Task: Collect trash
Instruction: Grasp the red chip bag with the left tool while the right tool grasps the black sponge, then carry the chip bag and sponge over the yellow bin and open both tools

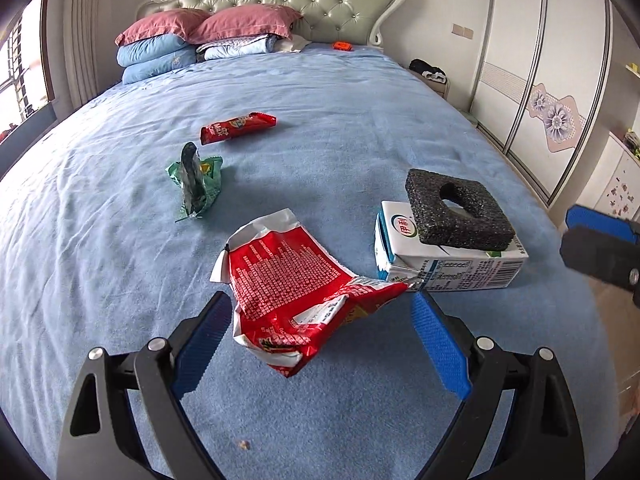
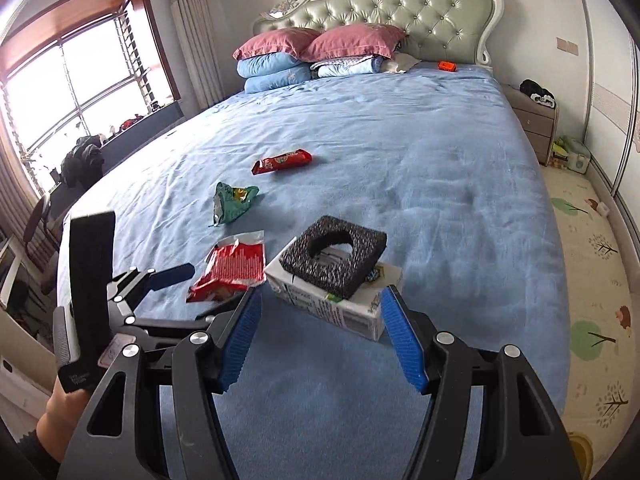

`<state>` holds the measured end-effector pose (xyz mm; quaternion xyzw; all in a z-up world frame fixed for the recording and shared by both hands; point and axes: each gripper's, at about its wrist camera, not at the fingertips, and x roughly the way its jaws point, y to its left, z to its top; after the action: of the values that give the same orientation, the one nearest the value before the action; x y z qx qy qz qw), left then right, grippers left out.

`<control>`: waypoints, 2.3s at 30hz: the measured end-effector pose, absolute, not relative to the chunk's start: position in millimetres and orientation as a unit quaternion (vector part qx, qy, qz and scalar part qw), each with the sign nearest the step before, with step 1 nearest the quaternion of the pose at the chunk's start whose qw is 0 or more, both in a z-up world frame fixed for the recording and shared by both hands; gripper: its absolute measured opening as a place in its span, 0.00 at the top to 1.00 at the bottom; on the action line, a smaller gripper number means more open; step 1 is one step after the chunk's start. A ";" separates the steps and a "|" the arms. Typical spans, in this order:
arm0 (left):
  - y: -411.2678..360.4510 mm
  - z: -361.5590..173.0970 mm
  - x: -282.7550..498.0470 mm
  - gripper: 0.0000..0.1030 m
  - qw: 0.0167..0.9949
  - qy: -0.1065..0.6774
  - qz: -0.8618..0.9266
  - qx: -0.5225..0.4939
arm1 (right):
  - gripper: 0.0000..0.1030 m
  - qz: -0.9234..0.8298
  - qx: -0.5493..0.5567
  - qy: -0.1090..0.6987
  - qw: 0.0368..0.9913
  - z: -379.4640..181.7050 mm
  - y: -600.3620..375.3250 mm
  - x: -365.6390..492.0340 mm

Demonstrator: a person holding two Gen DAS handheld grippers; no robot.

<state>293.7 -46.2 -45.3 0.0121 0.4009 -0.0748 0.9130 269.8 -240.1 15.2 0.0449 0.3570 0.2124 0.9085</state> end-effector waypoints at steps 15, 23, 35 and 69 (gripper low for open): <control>-31.9 -68.1 318.5 0.56 0.901 0.424 -0.088 -0.008 | 0.49 0.205 0.052 0.391 0.896 -13.6 -226.3 339.5; -22.9 -68.4 320.7 0.61 0.900 0.423 -0.102 -0.034 | 0.51 0.197 0.065 0.391 0.897 -15.9 -235.0 344.2; -15.8 -67.4 317.6 0.72 0.902 0.413 -0.111 -0.052 | 0.56 0.185 0.048 0.408 0.893 -25.7 -224.9 357.9; -37.0 -31.0 257.1 0.79 0.920 0.352 -0.154 -0.074 | 0.74 0.217 0.079 0.349 0.908 -4.2 -260.5 281.8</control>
<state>257.1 -37.0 -31.0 -0.0736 0.3520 -0.1542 0.9203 281.8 -260.5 -4.2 0.0795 0.3488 0.2172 0.9082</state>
